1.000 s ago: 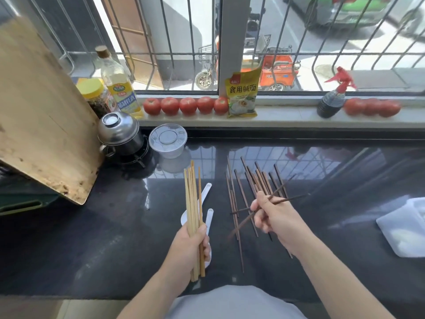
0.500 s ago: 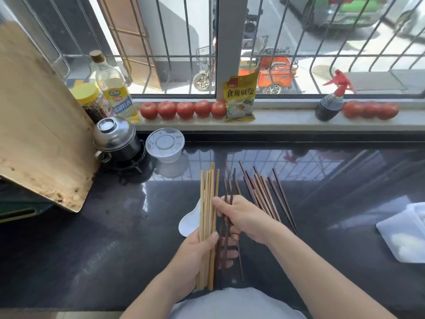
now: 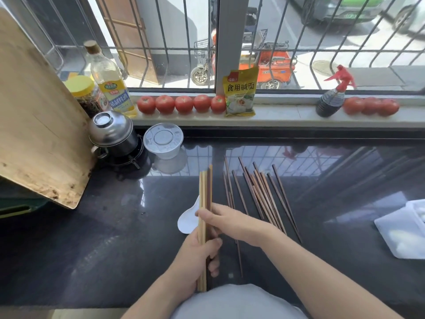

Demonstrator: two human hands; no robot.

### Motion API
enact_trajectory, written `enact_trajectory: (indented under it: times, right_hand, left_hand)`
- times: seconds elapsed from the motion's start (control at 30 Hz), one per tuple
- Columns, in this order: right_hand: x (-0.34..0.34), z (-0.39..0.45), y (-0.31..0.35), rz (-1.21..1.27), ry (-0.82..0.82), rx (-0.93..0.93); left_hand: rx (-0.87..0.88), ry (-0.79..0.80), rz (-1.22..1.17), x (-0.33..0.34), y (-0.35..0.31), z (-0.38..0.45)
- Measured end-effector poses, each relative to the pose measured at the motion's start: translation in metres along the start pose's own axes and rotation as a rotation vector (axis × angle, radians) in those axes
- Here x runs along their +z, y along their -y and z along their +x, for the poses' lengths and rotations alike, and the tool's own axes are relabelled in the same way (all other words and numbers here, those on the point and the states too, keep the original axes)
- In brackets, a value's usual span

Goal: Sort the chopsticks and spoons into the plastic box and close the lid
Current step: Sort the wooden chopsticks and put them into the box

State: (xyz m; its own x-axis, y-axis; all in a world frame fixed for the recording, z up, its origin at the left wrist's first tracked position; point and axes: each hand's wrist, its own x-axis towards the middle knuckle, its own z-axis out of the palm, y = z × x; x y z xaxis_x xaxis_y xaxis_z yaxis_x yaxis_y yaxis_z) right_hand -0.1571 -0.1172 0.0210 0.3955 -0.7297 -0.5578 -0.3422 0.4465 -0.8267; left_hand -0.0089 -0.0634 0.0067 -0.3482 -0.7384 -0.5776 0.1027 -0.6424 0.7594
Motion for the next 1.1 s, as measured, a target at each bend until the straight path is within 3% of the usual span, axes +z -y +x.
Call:
enact_trajectory:
  times: [0.07,0.13,0.17,0.2,0.27,0.4,0.47,0.67,0.77,1.1]
  right_hand:
    - [-0.004,0.014,-0.024,-0.044,-0.231,0.086]
    - [-0.009,0.023,-0.056,-0.431,-0.526,0.272]
    - [-0.009,0.022,-0.074,-0.6,-0.572,0.344]
    - [-0.006,0.019,-0.088,-0.678,-0.577,0.381]
    - [-0.001,0.017,-0.101,-0.6,-0.588,0.382]
    - [-0.006,0.027,-0.052,0.113,-0.576,0.13]
    - [-0.017,0.028,-0.014,0.287,-0.531,-0.018]
    - [-0.037,0.013,0.029,0.311,-0.478,-0.172]
    - [-0.038,0.012,0.02,0.432,-0.48,-0.144]
    - [-0.033,0.019,0.026,0.455,-0.387,-0.077]
  left_hand:
    - [-0.022,-0.13,-0.111,-0.009,0.002,0.004]
    - [-0.055,-0.182,-0.222,-0.021,0.001,0.003]
    - [-0.075,-0.181,-0.254,-0.025,0.002,0.0]
    - [-0.097,-0.161,-0.263,-0.029,0.004,-0.005]
    - [-0.151,-0.088,-0.245,-0.031,0.009,-0.015]
    - [-0.182,0.011,-0.213,-0.029,0.014,-0.02]
    - [-0.158,0.043,-0.159,-0.029,0.01,-0.015]
    - [-0.128,0.061,-0.043,-0.02,0.001,-0.011]
    - [-0.129,0.043,-0.034,-0.019,0.004,-0.011]
    - [-0.131,0.165,0.086,-0.019,0.003,-0.011]
